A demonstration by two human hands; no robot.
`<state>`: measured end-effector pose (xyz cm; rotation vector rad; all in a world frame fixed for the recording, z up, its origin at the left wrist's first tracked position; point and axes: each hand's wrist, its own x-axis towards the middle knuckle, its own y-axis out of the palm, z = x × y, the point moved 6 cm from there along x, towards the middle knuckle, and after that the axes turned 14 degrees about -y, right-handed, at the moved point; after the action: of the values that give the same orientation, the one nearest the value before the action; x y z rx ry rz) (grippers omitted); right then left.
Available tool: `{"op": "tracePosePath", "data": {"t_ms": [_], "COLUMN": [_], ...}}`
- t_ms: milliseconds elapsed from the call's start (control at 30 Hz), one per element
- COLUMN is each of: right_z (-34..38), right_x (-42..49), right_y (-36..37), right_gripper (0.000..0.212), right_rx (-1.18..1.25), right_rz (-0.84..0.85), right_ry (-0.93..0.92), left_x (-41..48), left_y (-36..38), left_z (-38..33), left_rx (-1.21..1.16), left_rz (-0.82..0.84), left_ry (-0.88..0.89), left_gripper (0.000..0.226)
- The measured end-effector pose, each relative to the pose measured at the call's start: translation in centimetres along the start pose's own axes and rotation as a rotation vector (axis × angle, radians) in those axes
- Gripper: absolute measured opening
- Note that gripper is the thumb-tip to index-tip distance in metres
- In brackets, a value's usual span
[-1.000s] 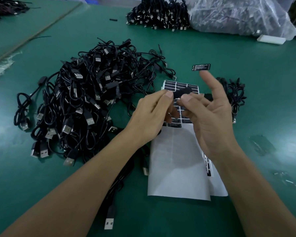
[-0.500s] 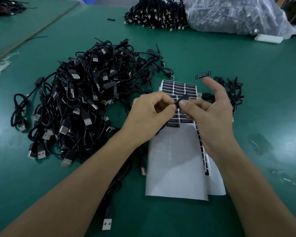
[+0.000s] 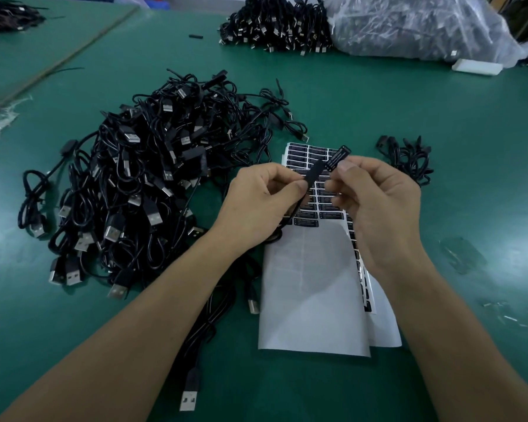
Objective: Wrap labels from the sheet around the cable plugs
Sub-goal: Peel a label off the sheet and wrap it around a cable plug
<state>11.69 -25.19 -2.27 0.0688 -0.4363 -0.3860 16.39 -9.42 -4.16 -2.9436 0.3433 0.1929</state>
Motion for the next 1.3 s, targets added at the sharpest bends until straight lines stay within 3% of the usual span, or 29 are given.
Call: {"op": "tracePosePath", "data": {"t_ms": [267,567,1300], "right_z": [-0.6,-0.7,0.8], "right_x": [-0.3,-0.3,-0.5], "right_y": [0.4,0.4,1.0], "right_gripper": [0.015,0.018,0.022], "right_rx": [-0.119,-0.152,-0.274], "right_rz": [0.085,0.092,0.119], "right_ry": [0.052,0.027,-0.141], "left_x": [0.1,-0.8,-0.5], "left_y": [0.5,1.1,0.8], "left_z": [0.0,-0.9,-0.5], "left_rx": [-0.08,-0.083,-0.157], "left_rz": [0.125,0.262,0.244], "left_ry": [0.024,0.073,0.01], "left_gripper": [0.016,0.027,0.023]}}
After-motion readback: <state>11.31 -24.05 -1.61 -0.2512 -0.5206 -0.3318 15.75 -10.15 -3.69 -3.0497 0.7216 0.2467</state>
